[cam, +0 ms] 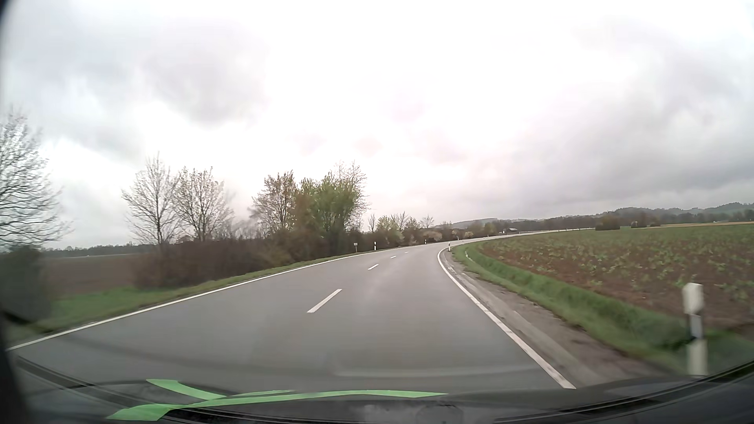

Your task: Follow the waypoints while adhering to traffic rules and regulations

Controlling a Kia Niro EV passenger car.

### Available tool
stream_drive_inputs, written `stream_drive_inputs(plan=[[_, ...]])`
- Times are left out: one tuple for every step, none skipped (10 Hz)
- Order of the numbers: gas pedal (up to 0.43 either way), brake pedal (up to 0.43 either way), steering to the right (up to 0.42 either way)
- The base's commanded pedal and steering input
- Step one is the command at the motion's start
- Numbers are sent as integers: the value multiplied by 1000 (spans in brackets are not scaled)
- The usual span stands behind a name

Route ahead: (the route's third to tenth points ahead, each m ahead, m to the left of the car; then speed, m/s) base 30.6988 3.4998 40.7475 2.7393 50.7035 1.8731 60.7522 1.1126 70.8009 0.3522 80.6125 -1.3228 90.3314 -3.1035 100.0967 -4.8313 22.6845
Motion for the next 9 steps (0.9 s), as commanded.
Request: stream_drive_inputs(plan=[[157,0,9],[157,0,10],[157,0,7],[169,0,4],[169,0,3],[169,0,4],[169,0,4],[169,0,4],[169,0,4]])
